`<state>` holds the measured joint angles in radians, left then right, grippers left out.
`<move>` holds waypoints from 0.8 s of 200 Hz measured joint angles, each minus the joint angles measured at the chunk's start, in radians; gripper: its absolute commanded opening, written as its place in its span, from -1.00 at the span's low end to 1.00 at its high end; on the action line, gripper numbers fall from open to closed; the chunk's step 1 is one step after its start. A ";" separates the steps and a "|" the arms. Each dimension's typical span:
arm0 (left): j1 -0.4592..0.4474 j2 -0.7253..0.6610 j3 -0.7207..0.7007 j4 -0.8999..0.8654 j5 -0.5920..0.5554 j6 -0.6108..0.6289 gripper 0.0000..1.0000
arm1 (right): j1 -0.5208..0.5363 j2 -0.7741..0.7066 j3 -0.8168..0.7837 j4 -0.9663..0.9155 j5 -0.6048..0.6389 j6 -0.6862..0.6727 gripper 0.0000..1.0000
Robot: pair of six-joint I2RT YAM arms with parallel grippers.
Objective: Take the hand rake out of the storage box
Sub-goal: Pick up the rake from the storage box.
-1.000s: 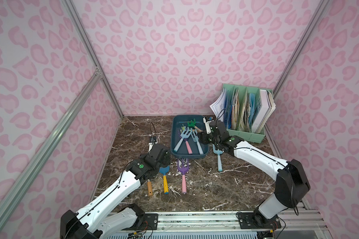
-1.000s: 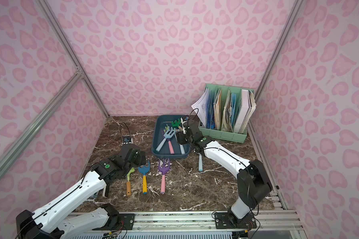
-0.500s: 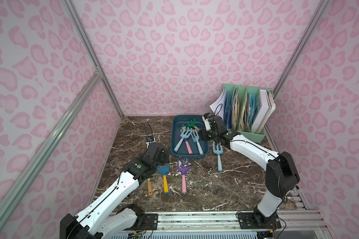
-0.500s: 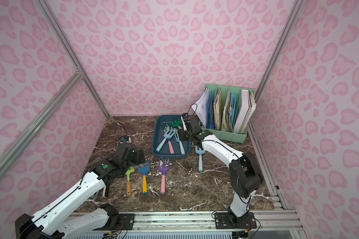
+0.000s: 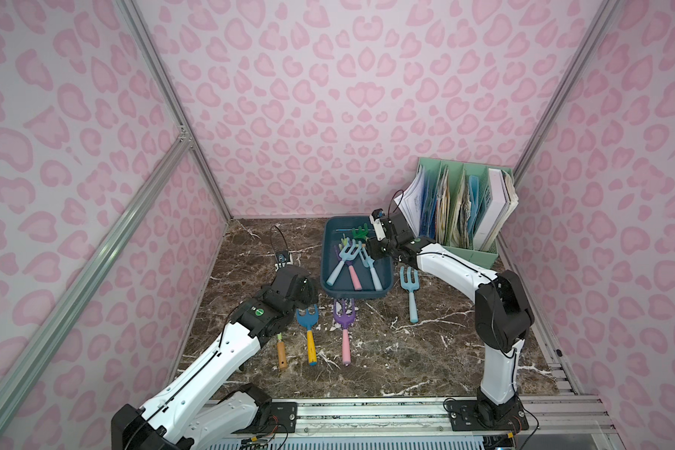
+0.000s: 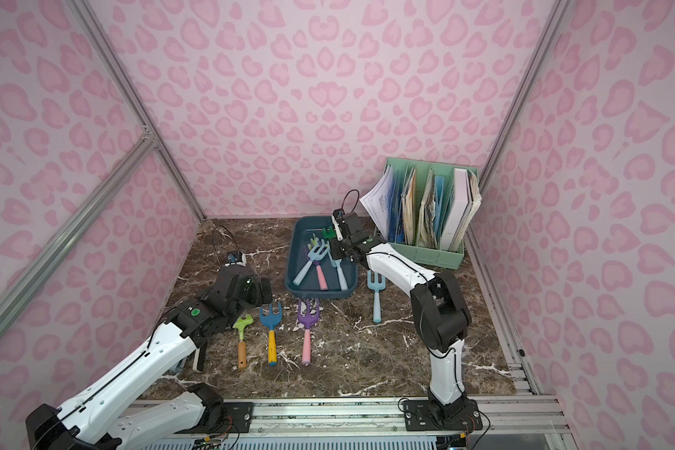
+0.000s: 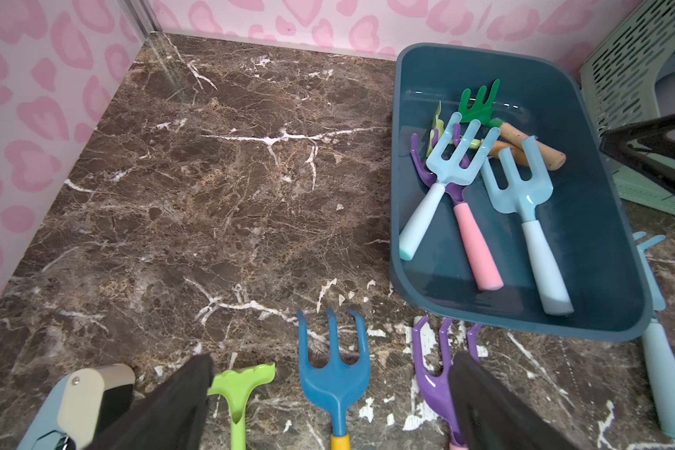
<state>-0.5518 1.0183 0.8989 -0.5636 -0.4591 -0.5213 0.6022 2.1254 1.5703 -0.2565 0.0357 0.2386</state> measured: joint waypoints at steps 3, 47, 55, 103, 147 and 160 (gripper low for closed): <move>0.000 -0.002 -0.002 0.000 -0.002 0.000 0.97 | 0.001 0.003 -0.001 -0.002 0.005 0.000 0.02; 0.001 -0.002 -0.006 0.001 -0.011 0.005 0.97 | 0.042 -0.018 -0.105 -0.033 0.054 0.019 0.08; 0.001 0.002 -0.006 0.001 -0.013 0.007 0.97 | 0.037 -0.021 -0.118 -0.036 0.058 0.019 0.07; 0.001 0.022 -0.003 0.001 -0.014 0.009 0.97 | 0.018 0.033 -0.128 -0.026 0.023 0.019 0.07; 0.003 0.034 0.002 0.007 -0.018 0.008 0.97 | 0.019 0.076 -0.102 -0.015 -0.015 0.020 0.01; 0.004 0.052 0.002 0.018 -0.015 0.008 0.97 | 0.025 0.084 -0.089 -0.021 -0.005 0.026 0.01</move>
<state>-0.5480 1.0706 0.9005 -0.5461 -0.4740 -0.5137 0.6273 2.2093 1.4815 -0.2779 0.0307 0.2642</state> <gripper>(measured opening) 0.985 0.502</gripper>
